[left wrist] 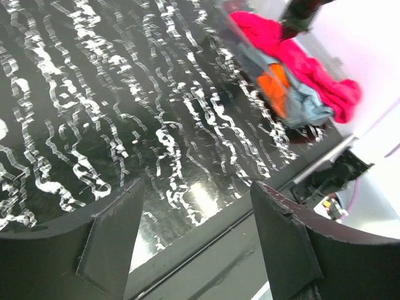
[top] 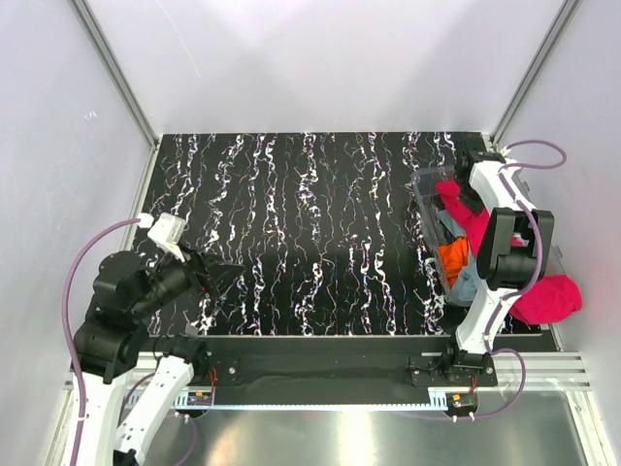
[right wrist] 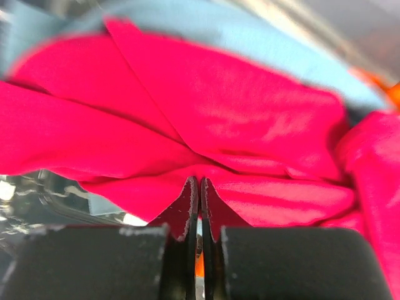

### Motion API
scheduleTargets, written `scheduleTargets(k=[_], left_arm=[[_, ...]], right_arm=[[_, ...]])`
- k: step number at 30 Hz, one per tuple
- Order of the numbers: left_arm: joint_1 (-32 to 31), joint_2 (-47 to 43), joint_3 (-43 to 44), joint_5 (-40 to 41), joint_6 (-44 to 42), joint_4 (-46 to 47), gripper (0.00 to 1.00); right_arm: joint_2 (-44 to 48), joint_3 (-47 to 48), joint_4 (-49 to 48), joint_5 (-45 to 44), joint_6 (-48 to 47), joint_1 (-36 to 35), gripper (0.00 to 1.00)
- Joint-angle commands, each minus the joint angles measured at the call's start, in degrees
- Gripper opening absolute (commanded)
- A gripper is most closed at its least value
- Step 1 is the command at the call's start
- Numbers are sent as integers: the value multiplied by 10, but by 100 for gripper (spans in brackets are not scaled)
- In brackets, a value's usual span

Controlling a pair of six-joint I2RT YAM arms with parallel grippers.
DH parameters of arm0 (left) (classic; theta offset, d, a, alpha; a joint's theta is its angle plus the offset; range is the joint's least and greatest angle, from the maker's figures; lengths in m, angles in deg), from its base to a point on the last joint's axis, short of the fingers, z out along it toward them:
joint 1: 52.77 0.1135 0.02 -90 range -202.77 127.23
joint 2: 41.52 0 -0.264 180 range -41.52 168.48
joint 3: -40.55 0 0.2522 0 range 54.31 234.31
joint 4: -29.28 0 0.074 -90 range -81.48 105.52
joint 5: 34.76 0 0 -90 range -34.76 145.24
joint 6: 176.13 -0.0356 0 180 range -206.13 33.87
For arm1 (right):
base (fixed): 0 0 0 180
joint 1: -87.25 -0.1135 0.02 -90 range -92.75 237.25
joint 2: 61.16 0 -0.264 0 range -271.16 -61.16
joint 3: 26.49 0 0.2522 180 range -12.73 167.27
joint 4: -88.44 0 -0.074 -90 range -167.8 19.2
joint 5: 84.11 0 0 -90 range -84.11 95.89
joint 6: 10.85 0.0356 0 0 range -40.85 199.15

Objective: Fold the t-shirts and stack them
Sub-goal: Grab the tshirt from the pile, then move the tshirt to the center of the board

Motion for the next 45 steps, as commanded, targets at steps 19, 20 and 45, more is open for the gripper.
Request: scheduleTargets(k=[19, 20, 45], left_arm=[[-1, 114, 96, 82, 157, -63, 99], [-1, 112, 96, 87, 172, -62, 99], [-78, 324, -75, 113, 287, 201, 79]], right_arm=[[114, 731, -39, 315, -120, -158, 0], [134, 700, -49, 328, -101, -174, 0], [381, -380, -200, 644, -102, -203, 71]])
